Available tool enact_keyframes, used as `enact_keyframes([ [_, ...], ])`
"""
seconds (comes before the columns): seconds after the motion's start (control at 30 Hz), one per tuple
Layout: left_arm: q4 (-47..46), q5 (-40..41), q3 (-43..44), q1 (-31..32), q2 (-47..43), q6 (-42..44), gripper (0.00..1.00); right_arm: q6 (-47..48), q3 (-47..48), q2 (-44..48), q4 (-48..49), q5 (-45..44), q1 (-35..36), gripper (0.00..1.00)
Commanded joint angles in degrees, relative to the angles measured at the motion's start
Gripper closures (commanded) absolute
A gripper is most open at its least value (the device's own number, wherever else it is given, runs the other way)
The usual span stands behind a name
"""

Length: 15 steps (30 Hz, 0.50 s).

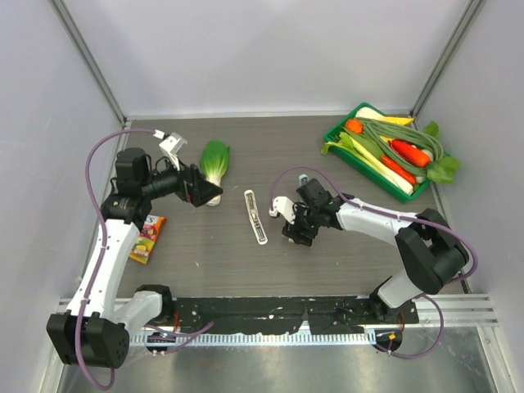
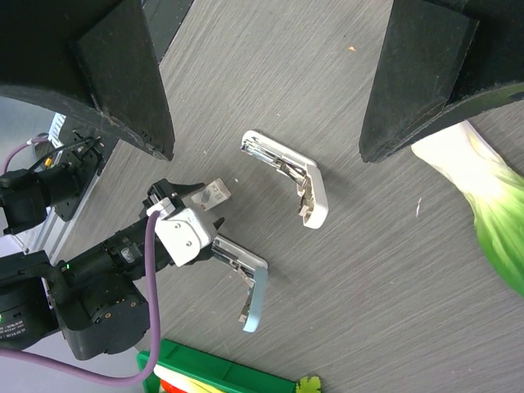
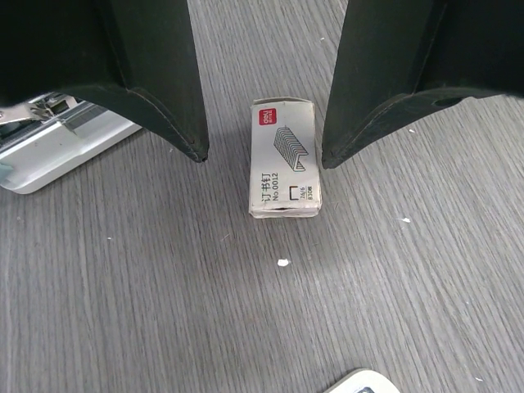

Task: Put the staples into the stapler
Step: Pick up the staple box from the center of the board.

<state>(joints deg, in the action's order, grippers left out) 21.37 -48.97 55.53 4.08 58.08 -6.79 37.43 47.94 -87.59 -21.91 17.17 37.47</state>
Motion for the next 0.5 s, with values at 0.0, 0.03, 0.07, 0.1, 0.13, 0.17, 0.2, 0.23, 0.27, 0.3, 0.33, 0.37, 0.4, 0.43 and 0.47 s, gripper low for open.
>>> enact_keyframes([
  [0.0,-1.68,-1.39,-0.33,-0.30,-0.60,0.28,0.00,0.80,0.22,-0.83,0.29,-0.64,0.58,0.38],
  [0.03,-1.68,-1.39,-0.42,-0.30,-0.52,0.28,0.00,0.80,0.31,-0.91,0.20,-0.82,0.58,0.38],
  [0.07,-1.76,-1.39,-0.42,-0.30,-0.52,0.28,0.00,0.89,0.31,-1.26,-0.06,-0.91,0.67,0.38],
  [0.1,-1.77,-1.39,-0.51,-0.30,-0.60,0.28,0.00,0.89,0.31,-1.44,-0.32,-0.91,0.67,0.38],
  [0.13,-1.77,-1.48,-0.51,-0.30,-0.43,0.20,0.00,1.06,0.48,-1.53,-0.50,-0.91,0.67,0.39],
  [0.17,-1.77,-1.39,-0.51,-0.30,-0.52,0.11,0.00,1.07,0.48,-1.70,-0.50,-0.91,0.67,0.40],
  [0.2,-1.85,-1.48,-0.68,-0.30,-0.43,0.02,0.00,1.07,0.48,-1.79,-0.67,-0.82,0.67,0.40],
  [0.23,-2.03,-1.57,-0.77,-0.30,-0.43,-0.07,0.00,1.07,0.48,-1.88,-0.59,-0.82,0.76,0.44],
  [0.27,-2.12,-1.65,-0.95,-0.38,-0.43,-0.50,0.00,0.98,0.48,-1.88,-0.68,-0.82,0.67,0.46],
  [0.3,-2.64,-1.74,-1.30,-0.30,-0.25,-0.77,0.00,0.98,0.48,-1.79,-0.50,-0.73,0.76,0.50],
  [0.33,-2.73,-1.83,-1.47,-0.30,-0.17,-1.03,0.00,0.89,0.48,-1.71,-0.50,-0.73,0.67,0.60],
  [0.37,-3.08,-2.09,-1.65,-0.30,-0.08,-1.56,0.00,0.89,0.48,-1.53,-0.59,-0.56,0.76,0.62],
  [0.4,-3.61,-2.27,-2.00,-0.30,0.10,-1.91,0.00,0.80,0.48,-1.27,-0.50,-0.38,0.76,0.63],
  [0.43,-4.13,-2.27,-2.26,-0.30,0.19,-2.44,0.00,0.80,0.40,-1.00,-0.50,-0.29,0.67,0.64],
  [0.47,-4.57,-2.62,-2.53,-0.30,0.45,-3.40,0.00,0.72,0.31,-0.74,-0.33,-0.12,0.67,0.64],
])
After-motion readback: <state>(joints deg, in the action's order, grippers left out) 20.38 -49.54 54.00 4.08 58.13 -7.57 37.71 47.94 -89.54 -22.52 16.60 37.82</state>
